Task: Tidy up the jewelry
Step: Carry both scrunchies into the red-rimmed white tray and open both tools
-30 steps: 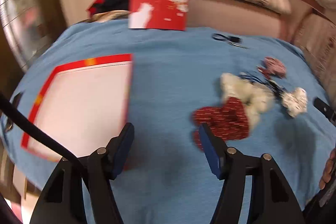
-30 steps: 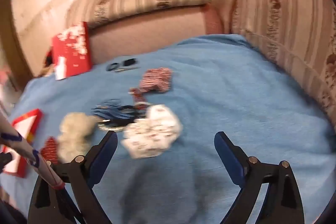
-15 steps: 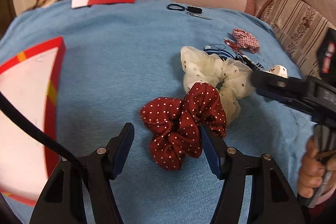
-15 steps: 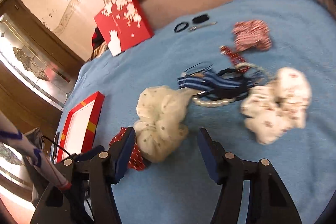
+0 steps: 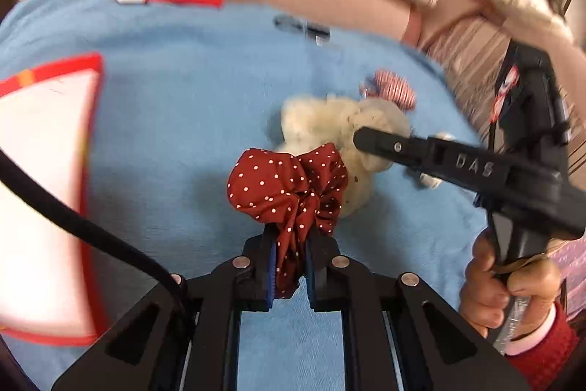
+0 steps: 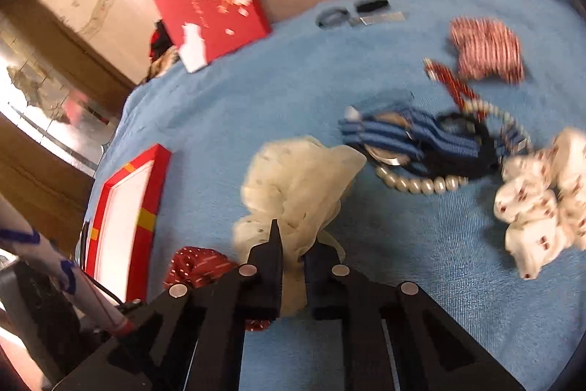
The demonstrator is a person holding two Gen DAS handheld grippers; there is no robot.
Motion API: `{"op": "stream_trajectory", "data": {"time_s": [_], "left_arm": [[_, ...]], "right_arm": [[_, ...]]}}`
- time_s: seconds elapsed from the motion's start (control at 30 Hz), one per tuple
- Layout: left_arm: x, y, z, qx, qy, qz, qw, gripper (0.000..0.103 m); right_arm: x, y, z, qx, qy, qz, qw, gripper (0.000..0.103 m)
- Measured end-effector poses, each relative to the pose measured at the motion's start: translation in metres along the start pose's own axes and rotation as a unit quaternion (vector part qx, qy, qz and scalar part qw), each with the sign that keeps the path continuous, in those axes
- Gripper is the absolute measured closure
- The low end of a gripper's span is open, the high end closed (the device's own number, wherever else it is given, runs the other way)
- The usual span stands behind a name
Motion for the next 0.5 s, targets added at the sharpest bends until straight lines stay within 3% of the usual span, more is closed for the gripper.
{"op": "stream_trajectory", "data": {"time_s": [0.13,0.2,0.3,0.4,0.5], "left_arm": [[0.052,-0.031,-0.035,0.027,-0.05,0.056,0.9969,0.091],[0.071,-0.048,-0.067,0.047,-0.104,0.08,0.9903,0.091],[0.084,-0.066,-0.12,0.082,-0.161,0.086,0.9799,0.091],[0.09,-0.076,-0.176,0.108,-0.229,0.089,0.9633,0.091],[0.087,-0.076,-0.225,0.154,-0.247,0.086,0.9529,0.091]], "right_arm": [[0.018,-0.018,-0.05,0.05,-0.018,0.02,0.998,0.094],[0.025,-0.027,-0.083,0.072,-0.037,0.029,0.996,0.094],[0.027,-0.04,-0.129,0.096,-0.071,0.034,0.992,0.094],[0.016,-0.049,-0.173,0.121,-0.094,0.035,0.988,0.094],[-0.01,-0.053,-0.211,0.141,-0.118,0.024,0.983,0.094]]}}
Point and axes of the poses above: each gripper's, at about its wrist camera, not at the fingertips, and x roughly against the way its jaws point, z to its right, y to its underside, the point moved 3 cm from there along -x, roughly the way its jaws point, and after that the axes turned 12 degrees about z, right-handed, at the moved point
